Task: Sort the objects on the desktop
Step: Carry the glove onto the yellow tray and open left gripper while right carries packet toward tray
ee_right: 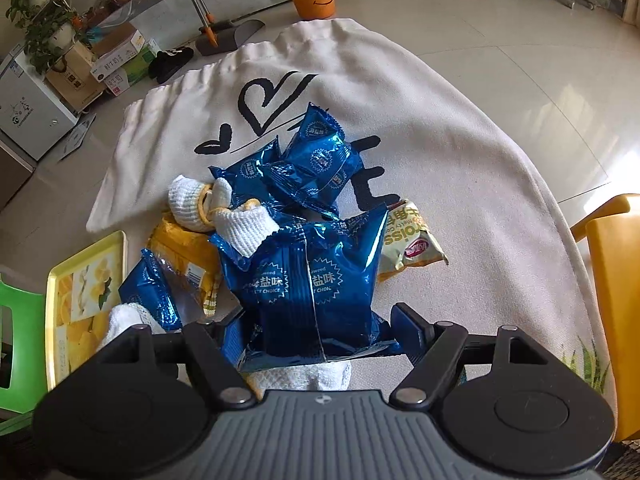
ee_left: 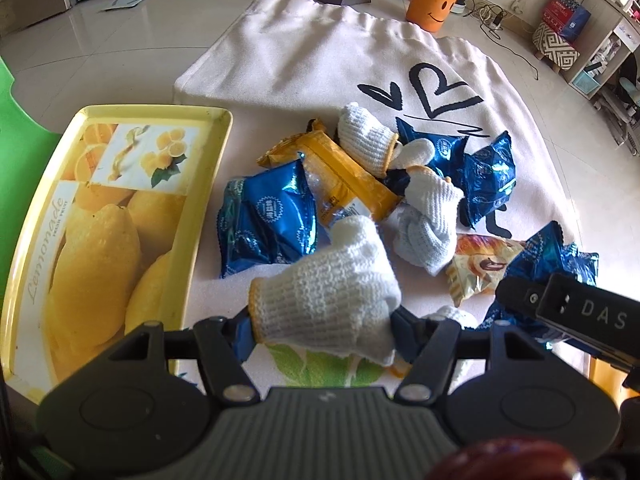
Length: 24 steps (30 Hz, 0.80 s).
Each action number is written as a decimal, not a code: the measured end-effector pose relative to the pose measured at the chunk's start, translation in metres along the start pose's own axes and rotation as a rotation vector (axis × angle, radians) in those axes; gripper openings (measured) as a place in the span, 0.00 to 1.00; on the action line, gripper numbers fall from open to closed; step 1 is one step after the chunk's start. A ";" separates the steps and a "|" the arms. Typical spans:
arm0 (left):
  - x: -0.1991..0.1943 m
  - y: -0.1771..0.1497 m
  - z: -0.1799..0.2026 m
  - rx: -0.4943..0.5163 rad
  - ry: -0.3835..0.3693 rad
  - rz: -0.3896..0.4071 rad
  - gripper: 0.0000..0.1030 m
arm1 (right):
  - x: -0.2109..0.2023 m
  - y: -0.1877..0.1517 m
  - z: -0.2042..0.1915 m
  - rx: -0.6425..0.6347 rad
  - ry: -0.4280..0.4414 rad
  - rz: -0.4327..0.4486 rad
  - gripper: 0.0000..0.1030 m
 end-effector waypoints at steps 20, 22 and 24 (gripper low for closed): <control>-0.016 0.030 -0.104 -0.143 0.140 0.071 0.61 | 0.023 -0.032 -0.104 -0.118 0.110 -0.055 0.72; -0.017 0.031 -0.114 -0.161 0.166 0.075 0.61 | 0.027 -0.037 -0.114 -0.123 0.119 -0.063 0.72; -0.017 0.032 -0.126 -0.184 0.186 0.075 0.61 | 0.032 -0.042 -0.125 -0.132 0.133 -0.074 0.72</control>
Point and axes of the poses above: each gripper's, at about its wrist camera, not at the fingertips, and x roughly the way its jaws point, z to its right, y to its top, the point moved 10 cm from there along x, roughly the way its jaws point, and after that the axes turned 5 degrees about y, right-handed, at the moved point
